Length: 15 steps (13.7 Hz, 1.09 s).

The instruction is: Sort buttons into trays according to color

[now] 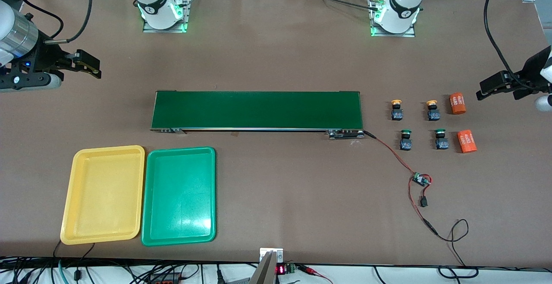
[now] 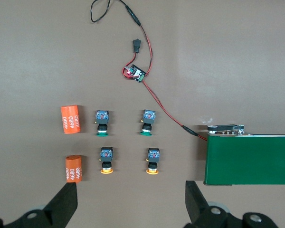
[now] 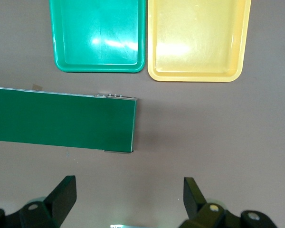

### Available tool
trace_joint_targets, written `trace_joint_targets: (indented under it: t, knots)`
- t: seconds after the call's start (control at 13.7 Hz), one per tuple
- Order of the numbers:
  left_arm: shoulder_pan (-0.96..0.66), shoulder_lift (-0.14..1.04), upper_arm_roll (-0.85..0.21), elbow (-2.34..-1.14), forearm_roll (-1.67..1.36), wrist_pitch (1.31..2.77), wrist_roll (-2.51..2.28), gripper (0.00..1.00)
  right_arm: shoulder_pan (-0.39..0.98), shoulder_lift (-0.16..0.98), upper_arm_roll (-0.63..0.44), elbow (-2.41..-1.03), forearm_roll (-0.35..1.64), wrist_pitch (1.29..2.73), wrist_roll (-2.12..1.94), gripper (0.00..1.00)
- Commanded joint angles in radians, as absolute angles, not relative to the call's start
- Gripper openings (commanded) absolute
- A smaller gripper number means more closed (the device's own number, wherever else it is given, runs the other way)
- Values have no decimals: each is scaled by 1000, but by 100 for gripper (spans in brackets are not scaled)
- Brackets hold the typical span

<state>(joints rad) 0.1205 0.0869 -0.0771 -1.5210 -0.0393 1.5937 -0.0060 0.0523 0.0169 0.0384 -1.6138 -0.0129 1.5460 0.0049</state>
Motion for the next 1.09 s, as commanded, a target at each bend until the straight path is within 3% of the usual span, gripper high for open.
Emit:
trace_joint_targets:
  t: [0.0, 0.36, 0.8, 1.02]
  knots:
    - [133, 45, -84, -1561, -14, 1592, 6, 100, 55, 20, 38, -1605, -28, 1542, -2, 100]
    - [133, 61, -83, -1548, -18, 1562, 18, 100, 54, 20, 38, -1605, -28, 1546, -2, 100]
    - [97, 271, -86, -1542, -23, 1531, 23, 100, 52, 21, 38, -1601, -28, 1549, -2, 100]
    - [97, 437, -86, -1444, -26, 1531, 23, 100, 51, 21, 38, -1603, -28, 1549, -2, 100]
